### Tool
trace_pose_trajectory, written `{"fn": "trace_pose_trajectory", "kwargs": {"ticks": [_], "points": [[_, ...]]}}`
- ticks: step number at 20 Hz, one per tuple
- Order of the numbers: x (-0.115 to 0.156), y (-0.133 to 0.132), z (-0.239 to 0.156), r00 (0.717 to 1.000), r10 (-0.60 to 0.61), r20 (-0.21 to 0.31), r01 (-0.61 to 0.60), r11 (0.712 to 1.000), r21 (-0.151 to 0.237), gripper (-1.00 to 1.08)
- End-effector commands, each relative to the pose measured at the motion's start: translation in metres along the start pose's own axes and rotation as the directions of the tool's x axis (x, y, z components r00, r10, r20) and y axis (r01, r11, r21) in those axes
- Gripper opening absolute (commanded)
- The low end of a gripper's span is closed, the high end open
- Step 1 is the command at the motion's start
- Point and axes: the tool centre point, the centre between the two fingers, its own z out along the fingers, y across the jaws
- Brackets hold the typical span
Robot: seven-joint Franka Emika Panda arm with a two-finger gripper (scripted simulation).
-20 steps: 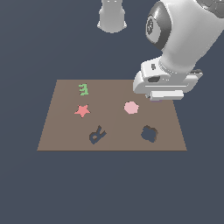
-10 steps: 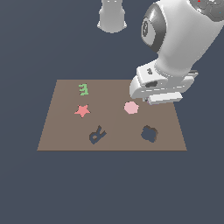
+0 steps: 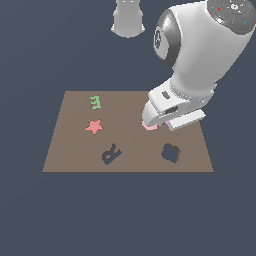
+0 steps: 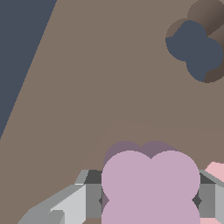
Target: Insert a designated object into the corresponding slot on a board.
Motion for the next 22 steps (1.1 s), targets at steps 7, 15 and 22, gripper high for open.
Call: {"fn": "trace_pose_trajectory", "kwargs": {"ticks": [7, 15, 22], "points": [[0.031, 0.03, -0.003, 0.958, -0.288, 0.0, 0.288, 0.958, 0.0, -1.0], [0.063, 0.046, -0.005, 0.863, -0.505, 0.001, 0.505, 0.863, 0.0, -1.0], [0.083, 0.05, -0.006, 0.783, -0.622, 0.001, 0.622, 0.783, 0.0, -1.0]]}}
